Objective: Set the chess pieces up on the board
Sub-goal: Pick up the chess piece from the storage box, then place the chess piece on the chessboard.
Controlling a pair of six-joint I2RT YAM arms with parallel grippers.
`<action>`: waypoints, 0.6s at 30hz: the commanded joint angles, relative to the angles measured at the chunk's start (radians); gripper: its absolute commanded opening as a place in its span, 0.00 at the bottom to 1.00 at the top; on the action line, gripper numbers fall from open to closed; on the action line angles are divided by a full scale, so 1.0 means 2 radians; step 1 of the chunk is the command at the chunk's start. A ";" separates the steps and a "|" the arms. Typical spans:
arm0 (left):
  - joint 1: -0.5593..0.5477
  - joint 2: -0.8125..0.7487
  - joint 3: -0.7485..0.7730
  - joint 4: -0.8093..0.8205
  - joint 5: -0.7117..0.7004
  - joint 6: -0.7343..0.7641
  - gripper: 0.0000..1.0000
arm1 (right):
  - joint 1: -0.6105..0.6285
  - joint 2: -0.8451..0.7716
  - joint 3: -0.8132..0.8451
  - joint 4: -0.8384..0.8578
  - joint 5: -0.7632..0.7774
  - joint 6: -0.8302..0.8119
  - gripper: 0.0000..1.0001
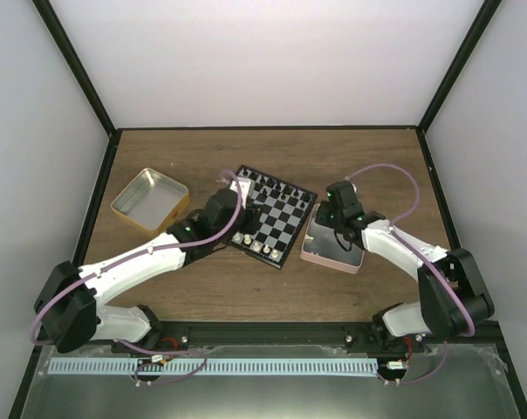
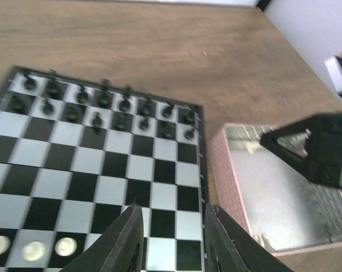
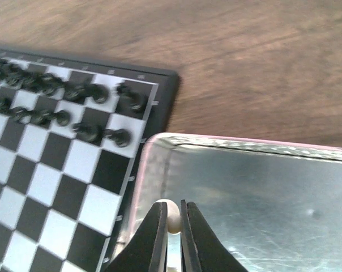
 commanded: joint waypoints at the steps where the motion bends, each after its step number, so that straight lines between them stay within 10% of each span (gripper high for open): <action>1: 0.031 -0.047 -0.010 -0.010 -0.055 -0.016 0.32 | 0.038 -0.001 0.053 -0.050 0.026 -0.032 0.01; 18: 0.133 -0.167 0.010 -0.085 -0.132 0.017 0.35 | 0.145 0.069 0.153 -0.118 0.045 -0.052 0.01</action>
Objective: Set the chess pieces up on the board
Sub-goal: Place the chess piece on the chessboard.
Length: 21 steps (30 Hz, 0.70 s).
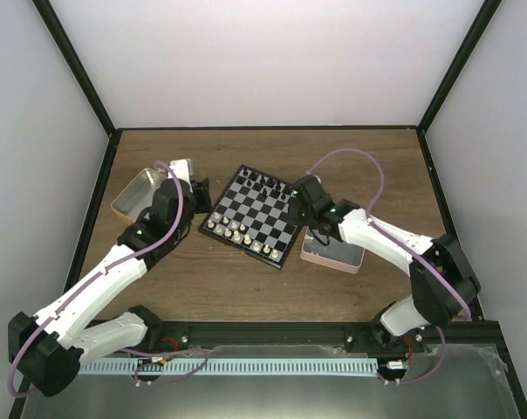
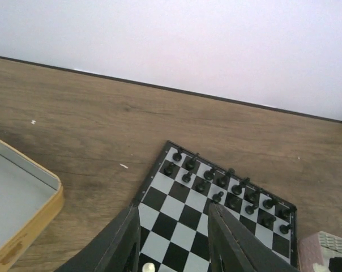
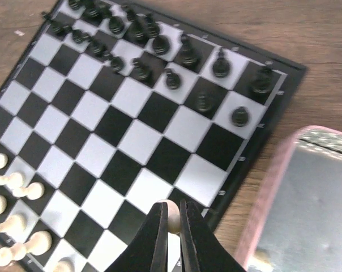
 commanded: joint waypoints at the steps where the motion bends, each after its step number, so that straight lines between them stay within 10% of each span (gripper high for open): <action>1: 0.004 -0.023 0.033 -0.030 -0.039 0.029 0.36 | 0.042 0.032 0.042 -0.032 0.024 -0.016 0.01; 21: 0.006 -0.044 0.022 -0.021 -0.070 0.057 0.38 | 0.125 0.167 0.130 -0.050 0.043 -0.035 0.01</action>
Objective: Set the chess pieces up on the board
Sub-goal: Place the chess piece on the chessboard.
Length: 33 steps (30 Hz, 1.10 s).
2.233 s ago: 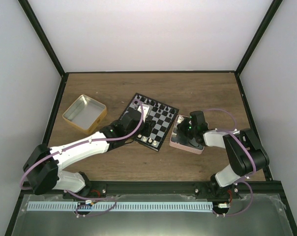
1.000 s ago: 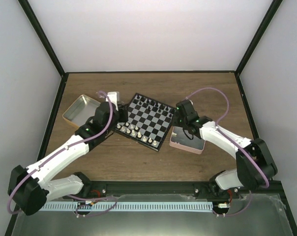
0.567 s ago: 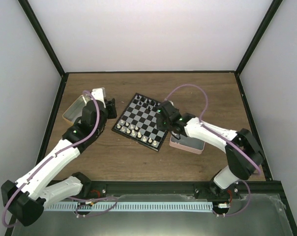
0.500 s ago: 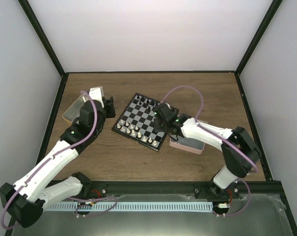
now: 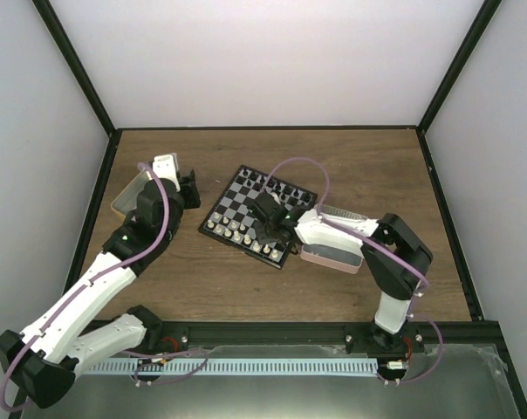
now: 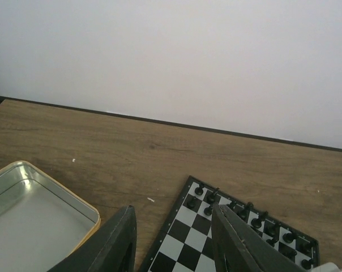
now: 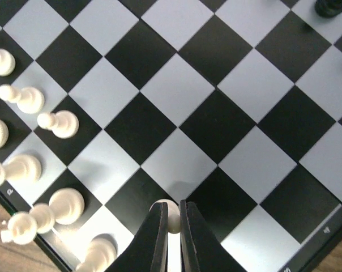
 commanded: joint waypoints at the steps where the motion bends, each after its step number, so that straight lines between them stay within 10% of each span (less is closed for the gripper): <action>1: 0.003 0.001 -0.008 0.005 -0.008 0.009 0.38 | 0.004 0.022 0.039 -0.005 0.017 -0.013 0.01; 33: 0.009 -0.002 -0.017 0.007 -0.004 0.010 0.38 | 0.023 0.093 0.113 -0.013 0.016 -0.035 0.08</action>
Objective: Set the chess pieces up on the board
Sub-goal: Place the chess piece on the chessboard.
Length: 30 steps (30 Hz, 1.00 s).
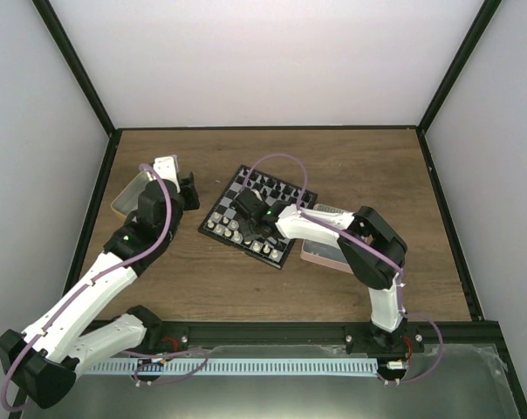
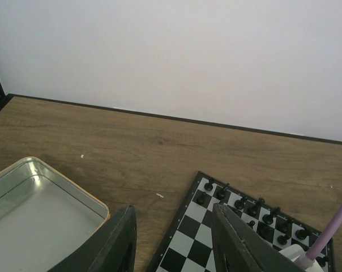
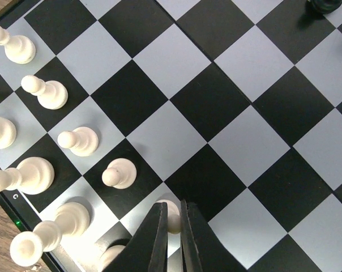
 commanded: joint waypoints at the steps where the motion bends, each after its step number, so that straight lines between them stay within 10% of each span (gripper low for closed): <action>1: 0.003 -0.004 -0.006 0.007 -0.001 0.002 0.38 | 0.005 0.001 0.017 -0.009 0.008 -0.002 0.09; 30: 0.006 -0.003 -0.010 0.007 0.003 0.001 0.39 | 0.005 0.010 0.028 -0.001 0.000 0.012 0.22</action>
